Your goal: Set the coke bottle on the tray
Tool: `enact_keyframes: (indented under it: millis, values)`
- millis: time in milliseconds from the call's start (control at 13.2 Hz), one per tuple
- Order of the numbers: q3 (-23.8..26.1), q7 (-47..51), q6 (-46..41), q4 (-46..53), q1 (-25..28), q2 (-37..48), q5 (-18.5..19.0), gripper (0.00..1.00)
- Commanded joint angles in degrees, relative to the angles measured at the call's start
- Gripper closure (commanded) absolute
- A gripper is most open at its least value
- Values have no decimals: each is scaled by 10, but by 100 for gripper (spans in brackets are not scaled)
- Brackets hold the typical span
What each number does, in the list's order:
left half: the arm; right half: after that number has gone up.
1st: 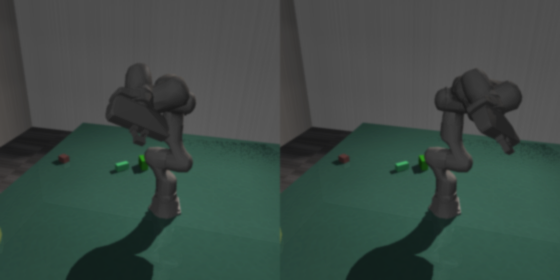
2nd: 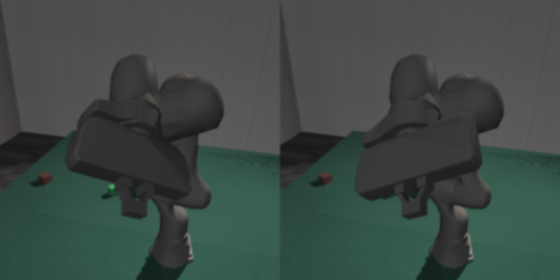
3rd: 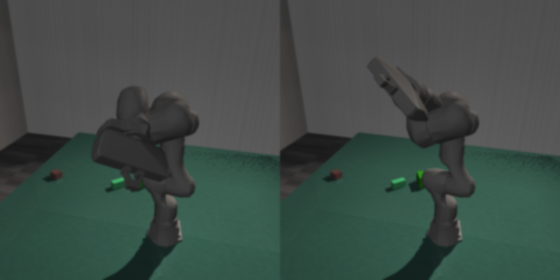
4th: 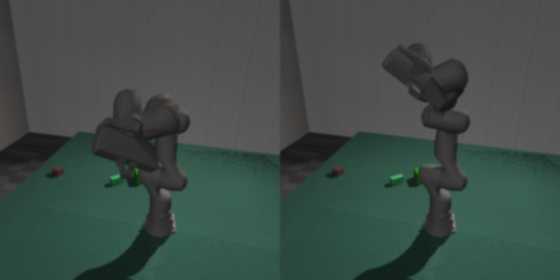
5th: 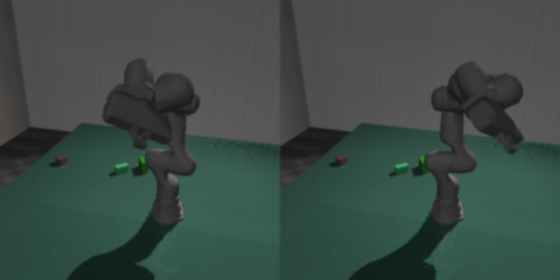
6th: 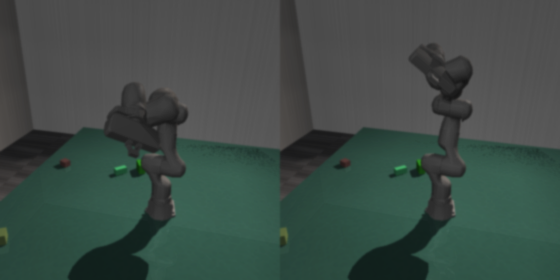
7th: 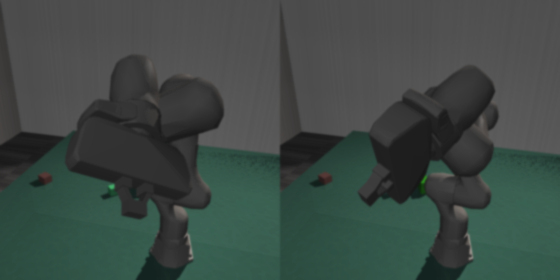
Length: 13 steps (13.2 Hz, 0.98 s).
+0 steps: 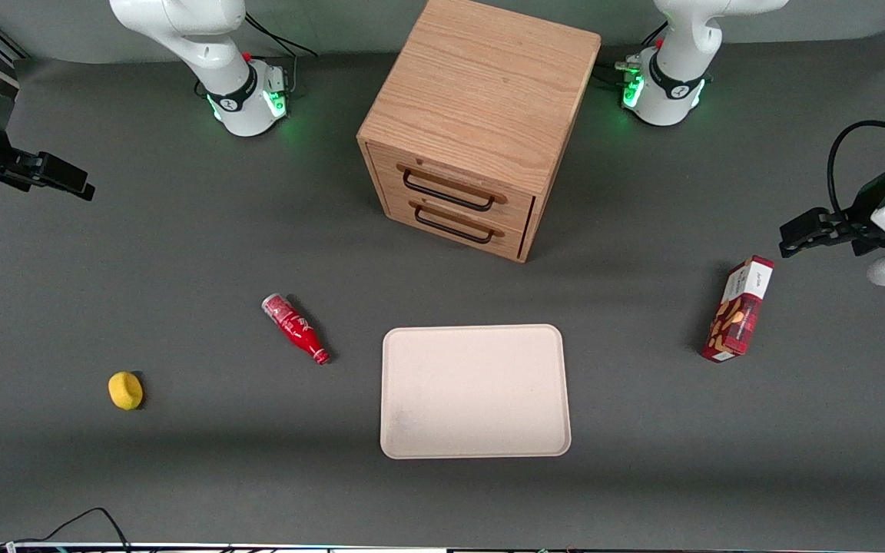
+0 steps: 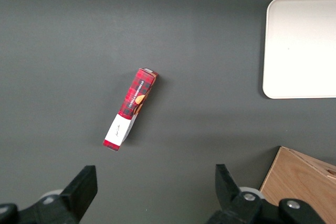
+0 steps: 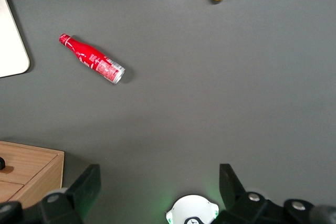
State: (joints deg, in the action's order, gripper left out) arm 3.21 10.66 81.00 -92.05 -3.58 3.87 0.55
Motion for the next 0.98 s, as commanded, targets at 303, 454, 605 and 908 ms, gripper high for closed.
enact_keyframes:
  millis: [303, 454, 605, 908]
  values:
    - [5, 10, -5, 16, 6, -9, -4, 0]
    - [17, 15, -7, 17, 9, -12, 7, 0]
    - [22, 2, -8, 20, 9, -12, 12, 0]
    - [14, -6, -8, 23, 8, -14, -1, 0]
